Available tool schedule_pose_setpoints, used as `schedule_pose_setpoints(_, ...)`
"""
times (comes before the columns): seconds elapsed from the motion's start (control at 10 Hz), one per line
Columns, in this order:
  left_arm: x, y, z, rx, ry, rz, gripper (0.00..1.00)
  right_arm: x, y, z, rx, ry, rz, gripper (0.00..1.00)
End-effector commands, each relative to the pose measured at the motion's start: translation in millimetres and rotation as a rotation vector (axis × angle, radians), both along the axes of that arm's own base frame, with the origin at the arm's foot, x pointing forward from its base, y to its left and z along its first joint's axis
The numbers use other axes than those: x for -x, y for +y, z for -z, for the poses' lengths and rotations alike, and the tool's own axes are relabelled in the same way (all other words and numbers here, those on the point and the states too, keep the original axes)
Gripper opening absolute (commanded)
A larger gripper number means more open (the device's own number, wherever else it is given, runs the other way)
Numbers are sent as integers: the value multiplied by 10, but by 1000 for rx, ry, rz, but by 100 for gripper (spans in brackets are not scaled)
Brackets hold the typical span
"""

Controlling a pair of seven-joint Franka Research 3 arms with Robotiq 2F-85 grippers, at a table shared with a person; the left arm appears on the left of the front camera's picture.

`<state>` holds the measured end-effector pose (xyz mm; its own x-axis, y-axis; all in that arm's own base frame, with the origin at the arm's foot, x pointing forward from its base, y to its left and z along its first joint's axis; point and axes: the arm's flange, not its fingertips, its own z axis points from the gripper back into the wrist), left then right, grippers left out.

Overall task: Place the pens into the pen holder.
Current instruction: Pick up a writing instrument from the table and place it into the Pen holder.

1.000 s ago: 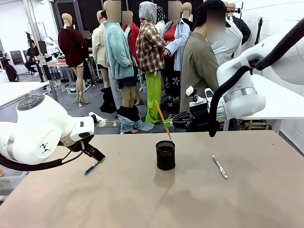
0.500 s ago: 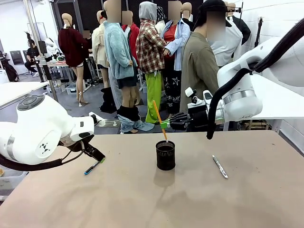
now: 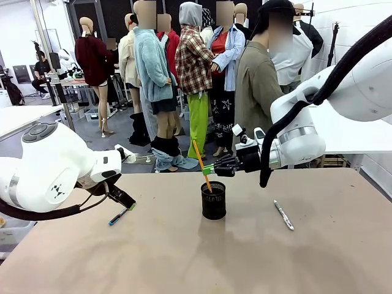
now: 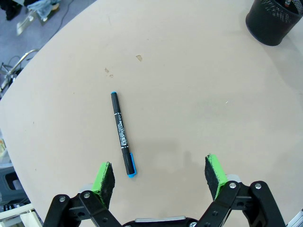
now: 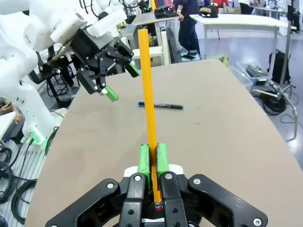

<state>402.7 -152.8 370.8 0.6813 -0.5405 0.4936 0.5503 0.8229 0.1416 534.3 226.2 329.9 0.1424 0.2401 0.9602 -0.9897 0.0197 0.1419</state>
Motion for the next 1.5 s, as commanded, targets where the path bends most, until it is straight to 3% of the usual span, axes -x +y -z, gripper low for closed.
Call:
schedule_pose_setpoints(0.0, -5, 17, -6, 4, -2, -3, 100, -54, 8, 70, 52, 14, 3, 0)
schedule_pose_setpoints(0.1, -5, 17, -6, 4, -2, -3, 100, -55, -8, 124, 74, 12, -3, 0)
schedule_pose_setpoints(0.2, -5, 17, -6, 4, -2, -3, 100, -30, -28, 153, 87, 6, -16, 7)
schedule_pose_setpoints(0.5, -5, 17, -6, 4, -2, -3, 100, 4, -87, 134, 106, 4, -13, 65)
schedule_pose_setpoints(0.8, -5, 17, -6, 4, -2, -3, 100, 106, -442, -102, 89, -12, 67, 65)
schedule_pose_setpoints(1.0, -5, 17, -6, 4, -2, -3, 100, 285, -885, -485, 225, 4, 263, 65)
schedule_pose_setpoints(1.4, -5, 17, -6, 4, -2, -3, 100, 415, -1103, -1039, 617, 252, 506, 65)
